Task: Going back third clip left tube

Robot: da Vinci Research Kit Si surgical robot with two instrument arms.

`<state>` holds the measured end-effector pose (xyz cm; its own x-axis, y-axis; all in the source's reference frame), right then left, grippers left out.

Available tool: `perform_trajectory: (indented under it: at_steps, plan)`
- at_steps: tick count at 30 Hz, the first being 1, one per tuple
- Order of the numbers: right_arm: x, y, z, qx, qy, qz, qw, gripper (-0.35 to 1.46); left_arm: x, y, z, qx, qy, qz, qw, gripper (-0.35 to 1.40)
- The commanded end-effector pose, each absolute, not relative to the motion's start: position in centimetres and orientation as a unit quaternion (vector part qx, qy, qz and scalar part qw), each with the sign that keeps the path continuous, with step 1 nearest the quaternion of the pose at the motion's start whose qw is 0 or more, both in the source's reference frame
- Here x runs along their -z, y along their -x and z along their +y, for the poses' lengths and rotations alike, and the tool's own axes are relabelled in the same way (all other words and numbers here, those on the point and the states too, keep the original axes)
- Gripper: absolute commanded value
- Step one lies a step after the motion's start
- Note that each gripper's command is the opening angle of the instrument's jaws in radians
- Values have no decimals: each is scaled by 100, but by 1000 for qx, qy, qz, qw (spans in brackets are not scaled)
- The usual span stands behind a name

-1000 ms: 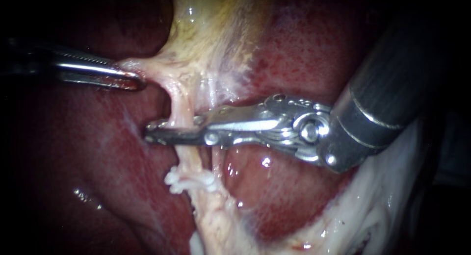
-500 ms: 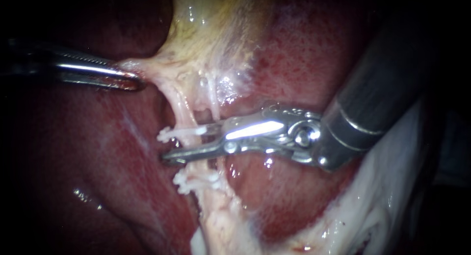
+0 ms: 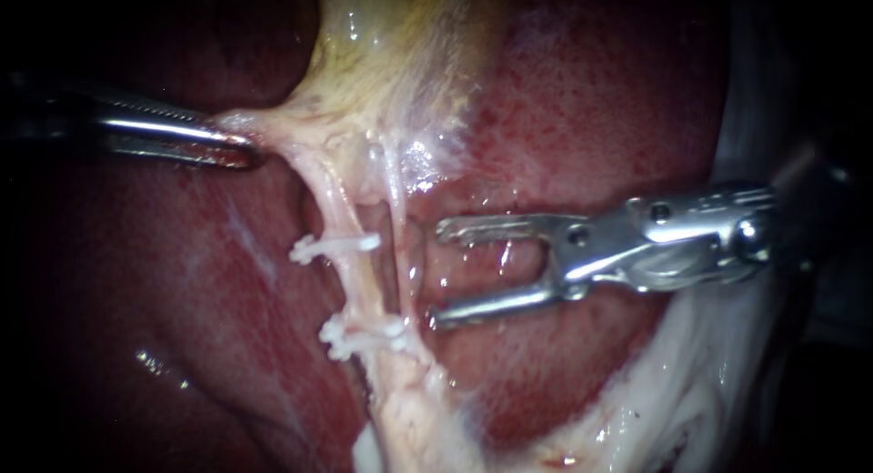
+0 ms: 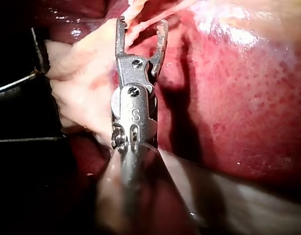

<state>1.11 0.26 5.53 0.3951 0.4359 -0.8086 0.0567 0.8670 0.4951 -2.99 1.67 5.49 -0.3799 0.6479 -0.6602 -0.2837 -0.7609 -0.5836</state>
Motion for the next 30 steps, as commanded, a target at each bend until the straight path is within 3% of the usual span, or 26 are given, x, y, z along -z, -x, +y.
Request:
perform_trajectory:
  at_steps: [1,7,30]
  plan:
    - [-552,-105,25,-104,-225,527,813,50,-549,299,167,-808,476,-191,288,-35]
    - [-548,-81,22,-71,-198,495,843,50,-550,299,168,-808,476,-191,288,-35]
    - [-540,-62,38,-82,-186,489,848,50,-604,334,157,-813,472,-195,280,-35]
